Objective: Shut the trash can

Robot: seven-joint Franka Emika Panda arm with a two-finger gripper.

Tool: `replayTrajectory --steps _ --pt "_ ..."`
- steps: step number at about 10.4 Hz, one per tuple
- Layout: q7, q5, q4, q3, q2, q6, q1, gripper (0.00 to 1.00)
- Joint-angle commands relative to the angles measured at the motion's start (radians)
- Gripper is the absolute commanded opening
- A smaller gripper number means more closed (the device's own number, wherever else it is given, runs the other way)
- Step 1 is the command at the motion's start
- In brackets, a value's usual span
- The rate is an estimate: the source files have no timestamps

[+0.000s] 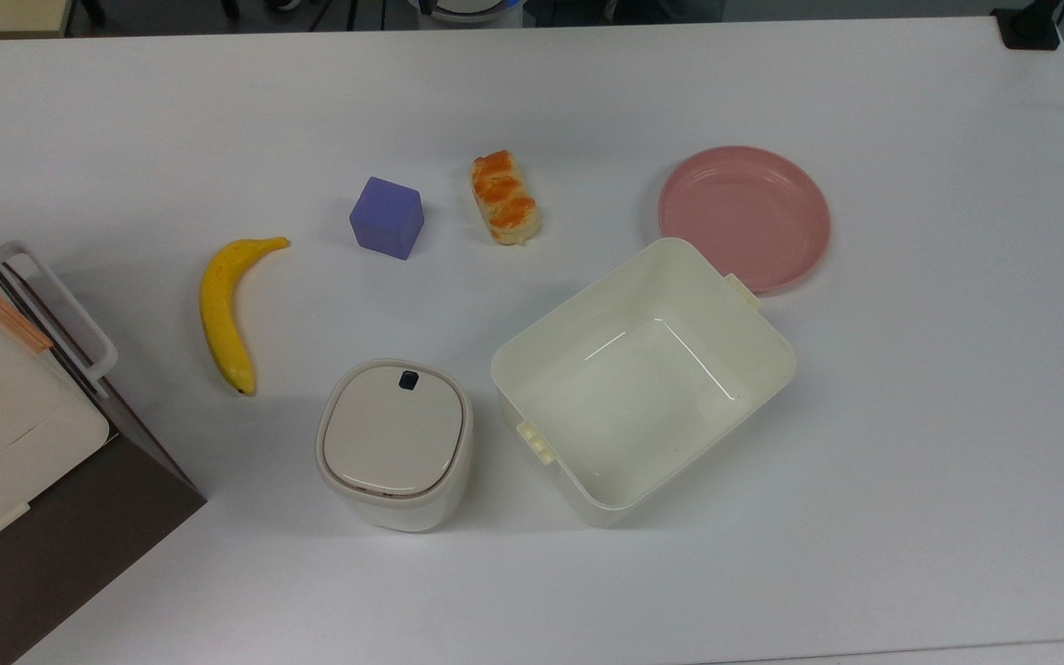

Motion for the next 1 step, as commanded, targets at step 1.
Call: replayTrajectory --steps 1 --pt "-0.012 0.006 -0.018 -0.008 -0.021 -0.016 0.008 1.0"
